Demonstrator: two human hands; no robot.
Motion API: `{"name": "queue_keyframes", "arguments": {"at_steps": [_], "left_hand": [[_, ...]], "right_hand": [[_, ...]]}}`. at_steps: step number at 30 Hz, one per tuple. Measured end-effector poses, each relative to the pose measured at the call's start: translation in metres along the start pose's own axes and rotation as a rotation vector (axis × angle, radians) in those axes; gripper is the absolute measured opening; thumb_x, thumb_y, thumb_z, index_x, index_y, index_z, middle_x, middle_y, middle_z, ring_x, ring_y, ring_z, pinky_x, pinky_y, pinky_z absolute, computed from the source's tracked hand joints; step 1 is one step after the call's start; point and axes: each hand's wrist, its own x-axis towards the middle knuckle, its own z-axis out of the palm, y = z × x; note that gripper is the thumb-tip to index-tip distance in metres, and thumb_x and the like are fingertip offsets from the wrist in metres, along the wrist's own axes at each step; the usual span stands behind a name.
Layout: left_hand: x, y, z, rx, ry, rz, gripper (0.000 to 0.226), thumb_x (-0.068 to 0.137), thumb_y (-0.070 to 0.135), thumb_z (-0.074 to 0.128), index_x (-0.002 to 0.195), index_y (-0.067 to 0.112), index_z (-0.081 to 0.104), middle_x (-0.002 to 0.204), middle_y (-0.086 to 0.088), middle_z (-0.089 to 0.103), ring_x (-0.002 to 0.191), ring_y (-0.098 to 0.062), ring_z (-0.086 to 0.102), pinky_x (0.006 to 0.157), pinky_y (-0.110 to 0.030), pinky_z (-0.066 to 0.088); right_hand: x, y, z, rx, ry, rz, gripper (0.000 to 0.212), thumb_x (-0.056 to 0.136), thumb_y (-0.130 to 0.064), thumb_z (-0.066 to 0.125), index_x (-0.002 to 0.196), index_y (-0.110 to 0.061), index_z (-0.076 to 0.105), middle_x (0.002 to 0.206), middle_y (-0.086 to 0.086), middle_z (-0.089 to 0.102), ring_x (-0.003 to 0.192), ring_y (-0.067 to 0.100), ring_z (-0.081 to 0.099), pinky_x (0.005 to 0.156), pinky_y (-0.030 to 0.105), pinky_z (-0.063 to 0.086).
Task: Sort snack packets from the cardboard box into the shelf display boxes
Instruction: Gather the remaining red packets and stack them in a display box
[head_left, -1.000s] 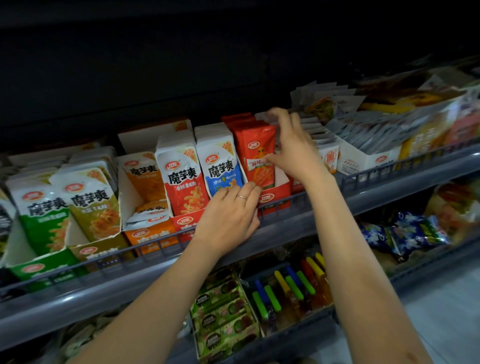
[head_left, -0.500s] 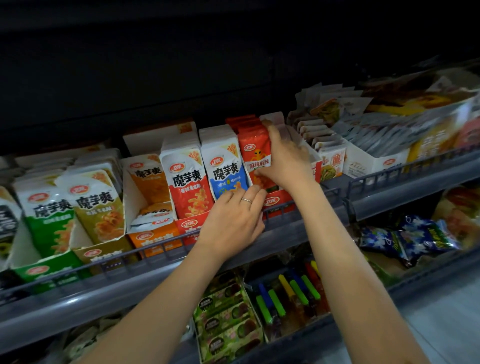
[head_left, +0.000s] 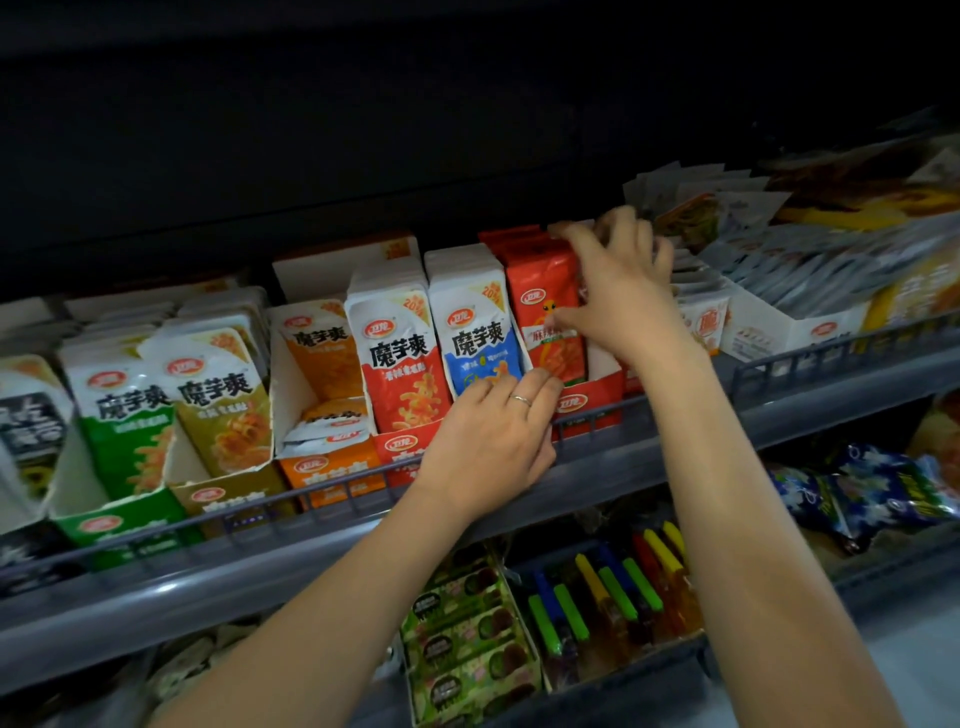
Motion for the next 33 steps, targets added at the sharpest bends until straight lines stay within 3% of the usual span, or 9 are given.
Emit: {"name": "queue_keyframes", "arguments": {"at_steps": [3,8,11,14,18,25,31,33], "left_hand": [[0.0,0.0,0.0,0.002,-0.001,0.001,0.044,0.085,0.03,0.041,0.115,0.007,0.062,0.114,-0.009,0.065,0.085,-0.024,0.063,0.075,-0.034,0.047],[0.001,0.0,-0.001,0.004,0.003,-0.002,0.044,0.085,0.03,0.04,0.115,0.007,0.062,0.113,-0.009,0.065,0.084,-0.023,0.062,0.074,-0.034,0.045],[0.001,0.0,-0.001,0.012,0.003,0.0,0.045,0.085,0.03,0.04,0.116,0.006,0.062,0.113,-0.009,0.065,0.084,-0.023,0.062,0.076,-0.033,0.043],[0.001,0.0,-0.001,0.021,0.01,0.002,0.045,0.084,0.031,0.04,0.115,0.006,0.062,0.112,-0.009,0.065,0.083,-0.023,0.062,0.075,-0.032,0.04],[0.001,0.0,0.0,0.018,0.008,0.001,0.045,0.084,0.031,0.041,0.115,0.006,0.061,0.113,-0.01,0.065,0.084,-0.024,0.062,0.074,-0.033,0.043],[0.0,0.001,-0.001,0.001,0.011,-0.004,0.045,0.085,0.031,0.041,0.115,0.006,0.062,0.112,-0.01,0.065,0.084,-0.024,0.062,0.073,-0.034,0.045],[0.001,0.001,-0.001,0.017,0.0,-0.003,0.045,0.084,0.033,0.042,0.114,0.006,0.062,0.113,-0.011,0.065,0.084,-0.024,0.062,0.074,-0.034,0.045],[0.0,0.001,0.0,0.016,-0.001,-0.007,0.045,0.084,0.033,0.043,0.114,0.006,0.061,0.114,-0.011,0.065,0.085,-0.025,0.062,0.075,-0.034,0.043]], "right_hand": [[-0.001,-0.001,0.003,0.035,0.035,-0.043,0.082,0.067,-0.035,0.079,0.138,-0.03,0.039,0.125,0.009,0.035,0.117,0.027,0.034,0.098,0.038,0.024],[-0.002,-0.002,0.008,0.062,0.02,-0.082,0.072,0.069,-0.047,0.075,0.134,-0.037,0.045,0.126,0.007,0.036,0.118,0.026,0.034,0.104,0.043,0.019],[-0.002,-0.002,0.011,0.071,-0.005,-0.026,0.072,0.075,-0.035,0.074,0.138,-0.032,0.04,0.135,0.009,0.034,0.123,0.029,0.035,0.106,0.043,0.024],[-0.002,0.001,0.016,0.252,-0.085,0.015,0.072,0.078,-0.021,0.073,0.14,-0.029,0.037,0.141,0.011,0.026,0.126,0.031,0.039,0.106,0.046,0.036],[-0.001,0.001,0.024,0.429,-0.103,0.023,0.073,0.077,-0.012,0.074,0.137,-0.028,0.038,0.144,0.01,0.018,0.132,0.03,0.034,0.108,0.044,0.037],[0.004,-0.009,0.02,0.357,-0.243,-0.031,0.085,0.07,-0.004,0.077,0.137,-0.025,0.029,0.138,0.006,0.023,0.117,0.031,0.049,0.092,0.041,0.046],[0.002,-0.001,0.026,0.593,-0.189,0.032,0.086,0.067,0.0,0.079,0.136,-0.027,0.035,0.134,0.002,0.024,0.124,0.02,0.04,0.095,0.023,0.037],[0.001,0.001,0.025,0.612,-0.194,0.024,0.086,0.067,-0.001,0.08,0.136,-0.028,0.037,0.13,-0.001,0.028,0.122,0.018,0.042,0.095,0.023,0.038]]}}
